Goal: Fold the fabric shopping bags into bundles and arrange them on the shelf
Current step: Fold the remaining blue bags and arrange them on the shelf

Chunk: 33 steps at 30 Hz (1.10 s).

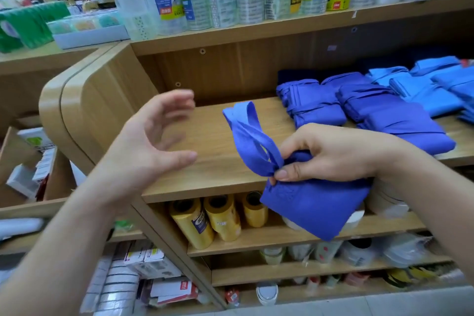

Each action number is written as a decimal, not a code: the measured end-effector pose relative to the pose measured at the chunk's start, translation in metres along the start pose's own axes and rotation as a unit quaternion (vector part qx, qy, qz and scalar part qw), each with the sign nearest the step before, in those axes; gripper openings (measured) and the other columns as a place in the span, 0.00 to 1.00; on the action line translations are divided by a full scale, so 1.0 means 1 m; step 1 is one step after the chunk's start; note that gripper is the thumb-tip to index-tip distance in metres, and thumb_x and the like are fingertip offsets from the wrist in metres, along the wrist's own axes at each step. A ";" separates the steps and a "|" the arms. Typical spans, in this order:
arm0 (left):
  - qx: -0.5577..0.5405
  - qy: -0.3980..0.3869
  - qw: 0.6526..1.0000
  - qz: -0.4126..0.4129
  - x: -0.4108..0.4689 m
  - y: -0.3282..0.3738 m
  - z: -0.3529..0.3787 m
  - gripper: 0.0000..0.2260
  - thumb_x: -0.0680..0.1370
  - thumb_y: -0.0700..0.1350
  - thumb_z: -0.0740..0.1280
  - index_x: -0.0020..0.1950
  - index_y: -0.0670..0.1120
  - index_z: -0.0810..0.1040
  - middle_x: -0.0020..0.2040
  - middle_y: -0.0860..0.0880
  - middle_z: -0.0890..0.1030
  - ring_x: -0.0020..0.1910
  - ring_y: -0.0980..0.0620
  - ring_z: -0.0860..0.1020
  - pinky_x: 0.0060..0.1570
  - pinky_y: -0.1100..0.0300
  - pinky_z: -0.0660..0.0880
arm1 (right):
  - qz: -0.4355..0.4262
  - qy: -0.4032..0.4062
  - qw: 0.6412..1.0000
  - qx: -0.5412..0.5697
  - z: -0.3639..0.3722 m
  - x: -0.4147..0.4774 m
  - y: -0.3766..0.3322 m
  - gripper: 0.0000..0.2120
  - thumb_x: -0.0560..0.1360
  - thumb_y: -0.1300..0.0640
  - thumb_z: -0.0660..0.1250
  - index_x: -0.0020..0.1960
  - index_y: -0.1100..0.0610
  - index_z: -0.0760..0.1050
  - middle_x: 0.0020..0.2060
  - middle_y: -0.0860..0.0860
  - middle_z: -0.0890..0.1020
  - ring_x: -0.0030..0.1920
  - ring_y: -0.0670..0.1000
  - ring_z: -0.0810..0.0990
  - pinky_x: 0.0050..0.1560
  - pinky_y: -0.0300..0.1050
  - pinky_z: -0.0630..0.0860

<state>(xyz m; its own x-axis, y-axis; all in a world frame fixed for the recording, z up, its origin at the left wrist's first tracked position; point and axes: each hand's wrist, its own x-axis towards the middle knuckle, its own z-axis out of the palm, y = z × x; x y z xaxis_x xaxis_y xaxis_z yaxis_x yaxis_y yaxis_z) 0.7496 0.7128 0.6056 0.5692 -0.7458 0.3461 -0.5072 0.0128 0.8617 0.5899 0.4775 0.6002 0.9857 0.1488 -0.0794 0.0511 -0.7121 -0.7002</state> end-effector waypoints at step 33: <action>-0.530 -0.284 0.797 -0.051 0.021 0.004 0.042 0.43 0.70 0.59 0.73 0.75 0.37 0.63 0.68 0.41 0.73 0.30 0.58 0.71 0.38 0.60 0.80 | -0.040 0.144 0.947 -0.286 0.012 -0.010 -0.016 0.33 0.75 0.53 0.69 0.64 0.29 0.52 0.51 0.44 0.74 0.48 0.50 0.76 0.49 0.53 0.75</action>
<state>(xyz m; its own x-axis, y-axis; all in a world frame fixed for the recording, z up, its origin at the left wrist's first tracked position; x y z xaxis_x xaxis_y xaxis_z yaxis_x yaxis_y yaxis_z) 0.7322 0.6691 0.6007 0.0354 -0.9565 0.2896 0.5265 0.2641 0.8081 0.5774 0.4958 0.6031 0.9737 0.0841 0.2117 0.1257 -0.9734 -0.1915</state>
